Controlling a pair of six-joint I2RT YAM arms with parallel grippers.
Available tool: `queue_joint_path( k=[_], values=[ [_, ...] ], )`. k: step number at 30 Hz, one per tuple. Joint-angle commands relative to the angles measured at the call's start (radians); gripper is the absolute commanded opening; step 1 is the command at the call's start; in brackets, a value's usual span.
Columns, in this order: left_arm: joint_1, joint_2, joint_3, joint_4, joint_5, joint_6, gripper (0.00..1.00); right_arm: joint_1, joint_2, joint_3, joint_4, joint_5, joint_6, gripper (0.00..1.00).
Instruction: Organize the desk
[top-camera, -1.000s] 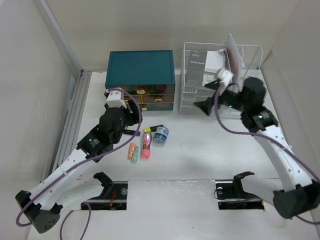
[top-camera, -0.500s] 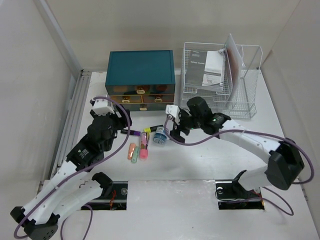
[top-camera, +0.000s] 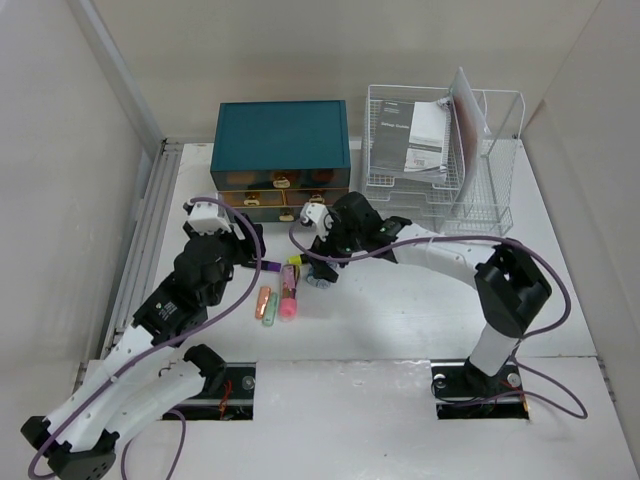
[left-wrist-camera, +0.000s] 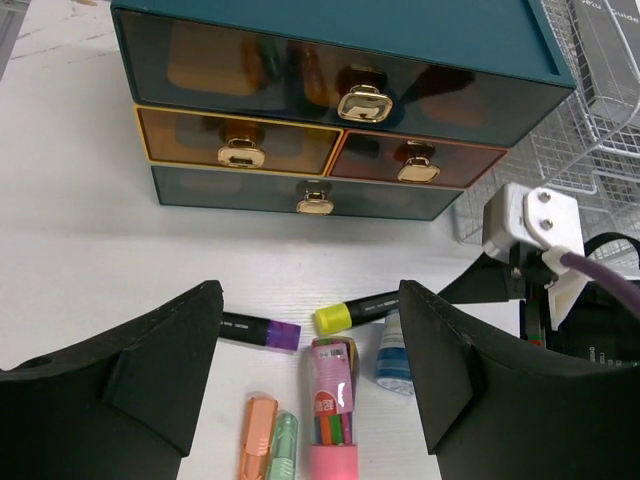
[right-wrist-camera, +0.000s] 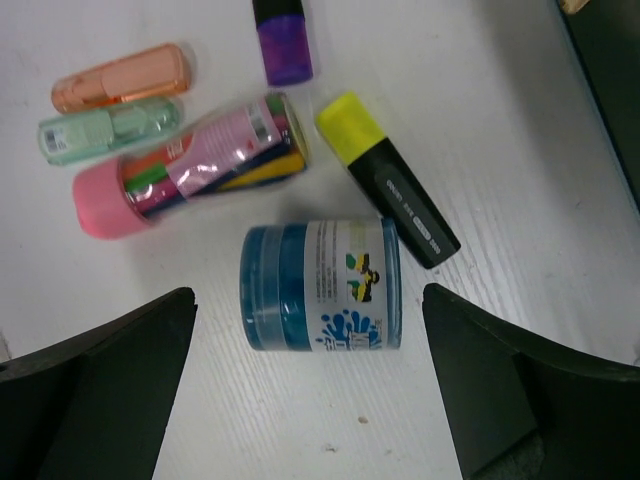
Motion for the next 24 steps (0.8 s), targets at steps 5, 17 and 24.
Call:
queue_joint_path(
  k=[5, 17, 24],
  values=[
    [0.008, -0.001, -0.005, 0.039, 0.018, 0.016, 0.68, 0.021, 0.044, 0.085, -0.007, 0.029, 0.107, 1.0],
    [0.096, 0.017, -0.005, 0.067, 0.116, 0.026, 0.68, 0.03, 0.055, 0.042, -0.019, 0.091, 0.031, 1.0],
    [0.096, 0.017, -0.005, 0.067, 0.126, 0.026, 0.68, 0.03, 0.096, 0.042, -0.037, 0.111, 0.008, 1.0]
  ],
)
